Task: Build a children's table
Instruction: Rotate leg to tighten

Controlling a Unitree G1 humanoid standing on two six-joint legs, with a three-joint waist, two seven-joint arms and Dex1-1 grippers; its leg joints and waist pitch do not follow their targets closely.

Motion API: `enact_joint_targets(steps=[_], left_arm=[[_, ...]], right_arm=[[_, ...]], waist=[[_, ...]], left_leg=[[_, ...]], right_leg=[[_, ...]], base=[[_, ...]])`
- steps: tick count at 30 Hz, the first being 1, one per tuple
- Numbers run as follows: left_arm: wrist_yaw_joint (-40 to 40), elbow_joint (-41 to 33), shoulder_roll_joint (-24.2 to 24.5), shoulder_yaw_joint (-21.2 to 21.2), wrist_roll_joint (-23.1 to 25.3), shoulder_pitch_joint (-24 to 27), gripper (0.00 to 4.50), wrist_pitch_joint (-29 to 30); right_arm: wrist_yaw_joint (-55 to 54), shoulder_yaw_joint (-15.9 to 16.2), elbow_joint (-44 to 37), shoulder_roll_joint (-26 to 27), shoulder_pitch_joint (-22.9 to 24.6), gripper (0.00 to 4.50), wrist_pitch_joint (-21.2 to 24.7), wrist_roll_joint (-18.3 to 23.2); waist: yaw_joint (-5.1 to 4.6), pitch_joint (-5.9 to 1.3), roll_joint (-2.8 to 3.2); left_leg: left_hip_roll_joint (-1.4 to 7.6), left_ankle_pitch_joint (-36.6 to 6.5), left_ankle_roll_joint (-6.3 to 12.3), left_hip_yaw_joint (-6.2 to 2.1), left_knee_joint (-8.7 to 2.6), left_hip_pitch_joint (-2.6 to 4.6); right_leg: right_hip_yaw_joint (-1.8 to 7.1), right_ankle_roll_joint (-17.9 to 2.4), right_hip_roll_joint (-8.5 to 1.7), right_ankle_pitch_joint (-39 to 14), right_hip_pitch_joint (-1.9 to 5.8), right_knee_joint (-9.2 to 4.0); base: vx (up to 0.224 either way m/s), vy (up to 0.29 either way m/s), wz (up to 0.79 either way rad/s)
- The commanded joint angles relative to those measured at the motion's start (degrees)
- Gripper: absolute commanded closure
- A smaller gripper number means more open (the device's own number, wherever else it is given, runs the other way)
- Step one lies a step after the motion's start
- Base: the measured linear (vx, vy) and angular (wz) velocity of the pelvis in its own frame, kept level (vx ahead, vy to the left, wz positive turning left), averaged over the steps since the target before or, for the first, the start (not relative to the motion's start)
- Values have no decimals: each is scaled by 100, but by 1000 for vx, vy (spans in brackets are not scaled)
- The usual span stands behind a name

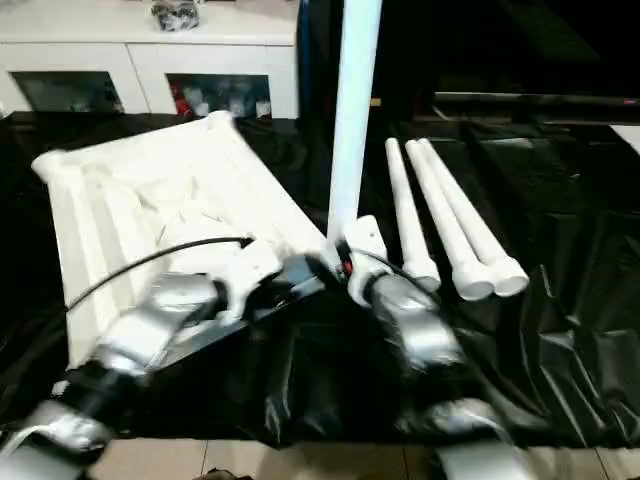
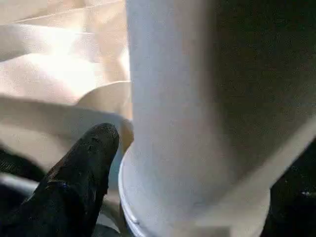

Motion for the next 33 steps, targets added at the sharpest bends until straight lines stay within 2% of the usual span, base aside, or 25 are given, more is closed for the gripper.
enact_joint_targets(steps=[1,3,8,10,11,16,22,26,29,30,32,33], left_arm=[[-530,-184,-46,-303,-236,35,450,-245],[-804,-224,62,-308,-300,61,450,-279],[-1442,-348,334,-396,-463,102,450,-336],[-1575,-395,394,-418,-514,119,450,-322],[-1704,-429,470,-451,-531,134,450,-341],[-1872,-377,563,-465,-490,153,450,-418],[-1825,-392,552,-425,-485,190,450,-401],[-1352,-290,338,-301,-395,163,450,-297],[-595,-48,-33,-149,-225,19,450,-109],[-557,-39,-50,-143,-215,13,450,-99],[266,130,-474,-10,-45,-140,450,201],[286,132,-486,-6,-43,-144,450,212]], right_arm=[[611,361,-283,-68,86,71,92,-64],[1072,472,-532,-268,196,71,193,44],[1959,629,-1096,-663,384,71,482,366],[2121,676,-1202,-741,413,85,535,410],[2295,724,-1304,-818,432,107,613,428],[2500,799,-1458,-912,468,141,730,348],[2514,876,-1556,-857,555,175,838,356],[1912,728,-1361,-519,598,177,723,264],[426,453,-737,26,434,178,637,-105],[369,437,-710,49,424,178,639,-110],[-837,52,-161,573,202,178,736,-97],[-864,44,-148,584,196,178,738,-97]], waist=[[19,-370,-55],[58,-369,-22],[109,-330,-42],[125,-330,-38],[119,-322,-38],[133,-322,-67],[163,-338,-87],[160,-332,-87],[74,-287,-91],[52,-289,-85],[-43,-264,-86],[-76,-260,-90]], left_leg=[[526,-1181,349,-255,-423,105],[541,-1159,378,-255,-418,118],[559,-1510,262,-250,-456,157],[568,-1573,209,-259,-462,161],[563,-1699,125,-264,-468,176],[554,-1620,103,-259,-463,168],[556,-1399,160,-255,-454,154],[559,-1367,166,-254,-456,145],[528,-1768,-59,-280,-471,183],[538,-1872,-126,-303,-476,196],[530,-2269,-285,-340,-505,210],[523,-2366,-321,-347,-504,220]], right_leg=[[346,-1326,-598,-987,196,-387],[344,-1363,-601,-955,198,-377],[350,-1293,-587,-1493,170,-432],[350,-1266,-599,-1611,170,-436],[354,-1239,-601,-1781,151,-450],[370,-1192,-619,-1853,148,-462],[364,-1200,-618,-1657,157,-435],[366,-1206,-613,-1652,148,-428],[358,-1101,-628,-2360,98,-513],[352,-1086,-640,-2479,98,-513],[339,-938,-632,-2893,70,-556],[334,-907,-628,-2979,57,-565]], base=[[0,0,0],[0,0,0],[0,0,0],[0,0,0],[0,0,0],[0,0,0],[0,0,0],[0,0,0],[0,0,0],[0,0,0],[0,0,0],[0,0,0]])
